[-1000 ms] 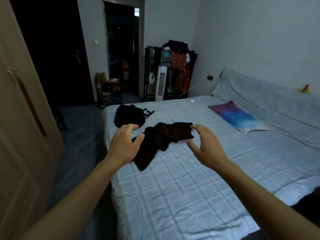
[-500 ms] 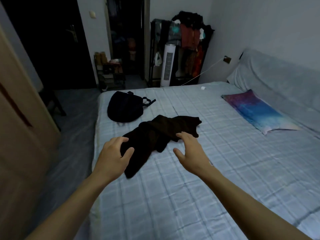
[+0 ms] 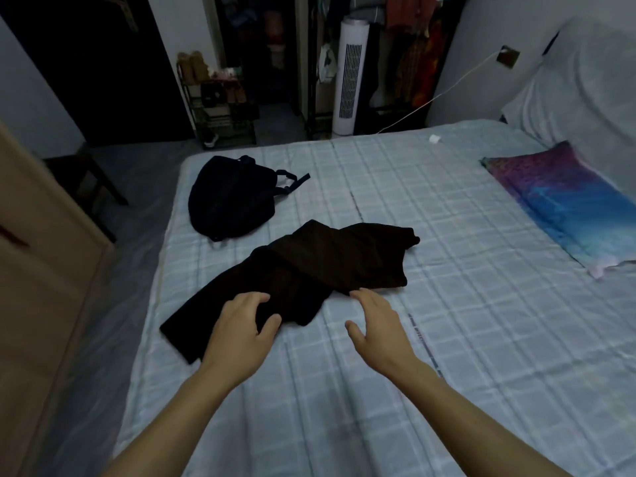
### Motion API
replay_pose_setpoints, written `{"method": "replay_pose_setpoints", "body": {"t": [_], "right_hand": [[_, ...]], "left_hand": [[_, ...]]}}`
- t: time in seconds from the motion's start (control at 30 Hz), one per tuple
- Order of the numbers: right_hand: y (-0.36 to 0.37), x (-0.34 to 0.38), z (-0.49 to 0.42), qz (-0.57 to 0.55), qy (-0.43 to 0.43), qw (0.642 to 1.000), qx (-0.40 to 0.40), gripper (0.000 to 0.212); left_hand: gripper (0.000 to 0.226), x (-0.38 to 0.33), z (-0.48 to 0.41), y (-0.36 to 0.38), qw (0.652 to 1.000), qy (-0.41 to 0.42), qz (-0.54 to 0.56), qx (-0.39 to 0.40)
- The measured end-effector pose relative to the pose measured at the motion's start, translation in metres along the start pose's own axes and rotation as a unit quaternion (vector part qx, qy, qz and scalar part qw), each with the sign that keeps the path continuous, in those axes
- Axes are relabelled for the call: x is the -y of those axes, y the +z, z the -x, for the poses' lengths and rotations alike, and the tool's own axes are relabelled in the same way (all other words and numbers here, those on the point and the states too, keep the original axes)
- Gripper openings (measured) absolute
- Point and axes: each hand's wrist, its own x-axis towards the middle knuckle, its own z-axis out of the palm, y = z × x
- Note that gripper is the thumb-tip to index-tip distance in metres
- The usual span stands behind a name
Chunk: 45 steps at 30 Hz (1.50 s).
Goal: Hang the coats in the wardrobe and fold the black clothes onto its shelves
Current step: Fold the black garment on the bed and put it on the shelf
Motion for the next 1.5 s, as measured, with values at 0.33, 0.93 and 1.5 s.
{"method": "replay_pose_setpoints", "body": {"t": [0.33,0.93,1.5], "right_hand": [[0.069,-0.074,-0.153,-0.017,0.029,0.999,0.009,0.055],[0.196,-0.179,-0.256,0.112,0.005,0.993,-0.037,0.043],[-0.05,0.0,-0.138,-0.074,-0.125,0.983,-0.111,0.033]], "left_hand": [[0.045,0.039,-0.167,0.092,0.996,0.007,-0.059,0.06],[0.009,0.107,-0.315,0.229,0.969,0.141,-0.2,0.045],[0.01,-0.039,-0.149,-0.019,0.984,0.142,-0.046,-0.093]]}}
